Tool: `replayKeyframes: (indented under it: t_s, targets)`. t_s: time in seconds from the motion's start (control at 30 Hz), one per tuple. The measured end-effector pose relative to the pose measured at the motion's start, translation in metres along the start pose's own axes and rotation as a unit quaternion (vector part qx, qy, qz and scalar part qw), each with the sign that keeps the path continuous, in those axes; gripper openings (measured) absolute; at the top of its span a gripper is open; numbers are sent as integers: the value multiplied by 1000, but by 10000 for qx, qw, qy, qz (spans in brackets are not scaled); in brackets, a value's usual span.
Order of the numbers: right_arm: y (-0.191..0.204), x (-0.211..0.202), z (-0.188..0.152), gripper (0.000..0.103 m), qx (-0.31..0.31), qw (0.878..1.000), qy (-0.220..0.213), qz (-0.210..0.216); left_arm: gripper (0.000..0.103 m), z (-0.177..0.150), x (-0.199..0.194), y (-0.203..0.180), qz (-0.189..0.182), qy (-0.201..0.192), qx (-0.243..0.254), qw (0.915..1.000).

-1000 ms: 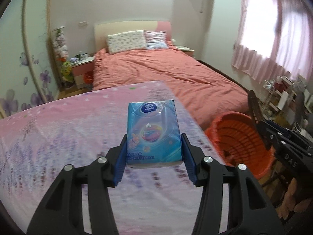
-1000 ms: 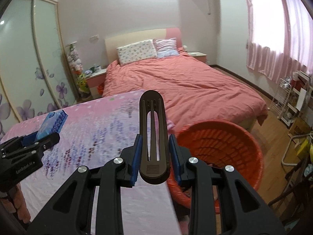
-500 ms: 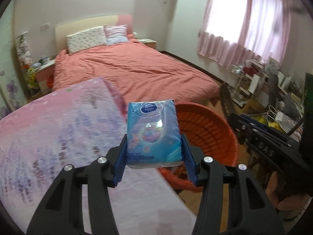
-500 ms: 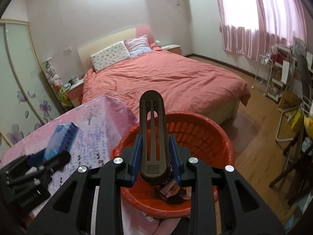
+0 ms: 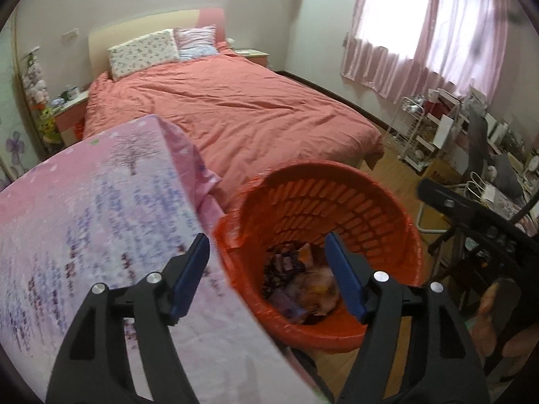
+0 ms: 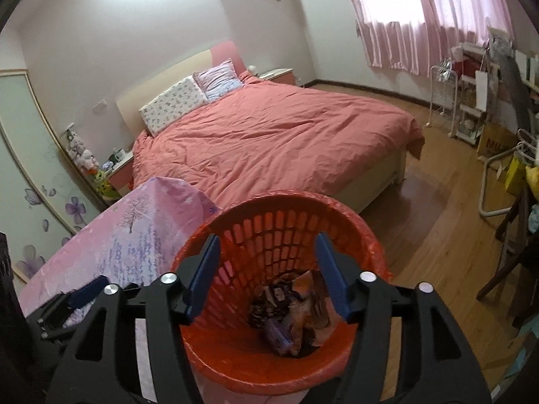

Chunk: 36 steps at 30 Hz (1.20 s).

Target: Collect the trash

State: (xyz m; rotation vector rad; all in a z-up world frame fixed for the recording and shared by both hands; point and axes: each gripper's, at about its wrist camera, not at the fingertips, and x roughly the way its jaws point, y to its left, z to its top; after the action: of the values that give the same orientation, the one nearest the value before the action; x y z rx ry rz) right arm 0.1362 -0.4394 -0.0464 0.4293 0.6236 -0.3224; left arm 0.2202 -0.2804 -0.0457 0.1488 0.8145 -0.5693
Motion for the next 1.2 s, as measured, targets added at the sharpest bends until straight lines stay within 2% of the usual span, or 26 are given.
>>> replayKeyframes:
  t_s: [0.13, 0.23, 0.37, 0.47, 0.6, 0.7, 0.97, 1.1, 1.2]
  targets:
    - [9, -24, -8, 74, -183, 9992, -280, -207, 80, -16, -32, 15, 309, -351, 15, 9989]
    - [16, -46, -13, 88, -335, 9974, -575, -288, 89, -30, -66, 28, 549, -687, 28, 9961]
    - [36, -79, -26, 101, -670, 9914, -1032, -448, 99, -53, -117, 43, 938, -1134, 15, 9891]
    - [50, -96, -35, 101, -934, 9860, -1241, -603, 99, -73, -148, 56, 1274, -1318, -50, 9830]
    - [74, -120, -61, 101, -1316, 9748, -1486, -1018, 99, -105, -181, 73, 1667, -1403, -272, 9756]
    - [88, -134, -82, 101, -1591, 9678, -1614, -1095, 99, -127, -200, 83, 1909, -1463, -436, 9697]
    - [101, -156, -130, 101, -1403, 9706, -1654, -1041, 99, -190, -239, 94, 2388, -1541, -865, 9548]
    - [108, -158, -141, 101, -1467, 9695, -1615, -1121, 99, -205, -251, 95, 2367, -1577, -999, 9535]
    - [107, -160, -141, 101, -1336, 9750, -1397, -1095, 99, -211, -254, 94, 2324, -1553, -1063, 9542]
